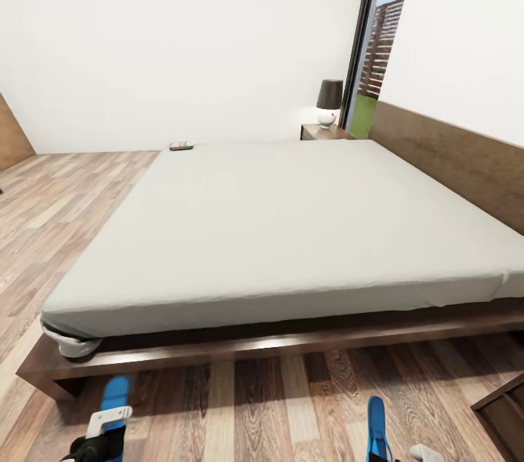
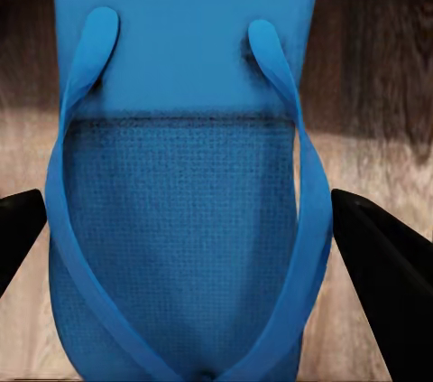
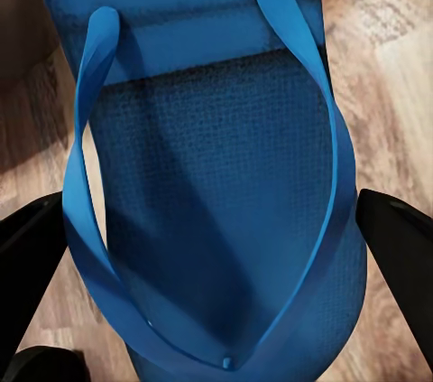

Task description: In the bedroom, move the book from the bed onto either nightstand, and place the two sandals side by side next to the bed.

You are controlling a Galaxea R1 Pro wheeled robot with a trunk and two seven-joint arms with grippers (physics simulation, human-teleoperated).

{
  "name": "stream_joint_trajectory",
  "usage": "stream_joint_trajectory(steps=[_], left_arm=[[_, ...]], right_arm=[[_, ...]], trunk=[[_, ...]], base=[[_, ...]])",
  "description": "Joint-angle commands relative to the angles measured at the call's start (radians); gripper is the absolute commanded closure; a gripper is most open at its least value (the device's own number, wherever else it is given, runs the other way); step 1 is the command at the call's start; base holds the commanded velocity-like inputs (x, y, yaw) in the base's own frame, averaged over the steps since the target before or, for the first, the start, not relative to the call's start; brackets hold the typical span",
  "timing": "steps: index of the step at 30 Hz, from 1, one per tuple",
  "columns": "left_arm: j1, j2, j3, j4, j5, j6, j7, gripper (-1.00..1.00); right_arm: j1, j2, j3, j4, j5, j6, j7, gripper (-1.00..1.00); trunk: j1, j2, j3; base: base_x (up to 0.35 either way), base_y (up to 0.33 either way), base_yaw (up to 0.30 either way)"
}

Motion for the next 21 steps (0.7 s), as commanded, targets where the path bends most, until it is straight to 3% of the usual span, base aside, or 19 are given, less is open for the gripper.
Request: stream_joint_trajectory(steps=[1, 7, 12, 14, 16, 21], left_arm=[[-0.001, -0.001, 0.008, 0.000, -0.011, -0.004, 0.005, 1.00], [-0.012, -0.001, 0.007, -0.002, -0.012, 0.003, 0.030, 1.00], [-0.018, -0.010, 0.007, -0.002, -0.014, 0.006, 0.034, 1.00], [-0.019, -0.012, 0.006, 0.000, -0.015, 0.006, 0.033, 1.00], [-0.019, -0.014, 0.005, 0.004, -0.016, 0.006, 0.032, 1.00], [-0.019, -0.016, 0.005, 0.007, -0.017, 0.005, 0.031, 1.00]], right_arm=[[-0.001, 0.000, -0.006, 0.000, -0.004, 0.011, 0.006, 1.00], [-0.001, -0.002, -0.009, -0.001, -0.007, 0.021, 0.016, 1.00], [-0.001, -0.016, -0.014, -0.009, -0.010, 0.039, 0.086, 1.00], [-0.001, -0.036, -0.018, -0.021, -0.010, 0.102, 0.122, 1.00], [-0.001, -0.047, -0.022, -0.063, -0.011, 0.215, 0.143, 1.00], [-0.002, -0.053, -0.026, -0.283, -0.027, 0.448, 0.155, 1.00]], trunk=[[0.000, 0.000, -0.001], [0.000, 0.000, -0.001], [0.000, 0.000, -0.001], [0.000, 0.000, -0.001], [0.000, 0.000, -0.001], [0.000, 0.000, -0.001]], base=[[0.000, 0.000, 0.000], [0.000, 0.000, 0.000], [0.000, 0.000, 0.000], [0.000, 0.000, 0.000], [0.000, 0.000, 0.000], [0.000, 0.000, 0.000]])
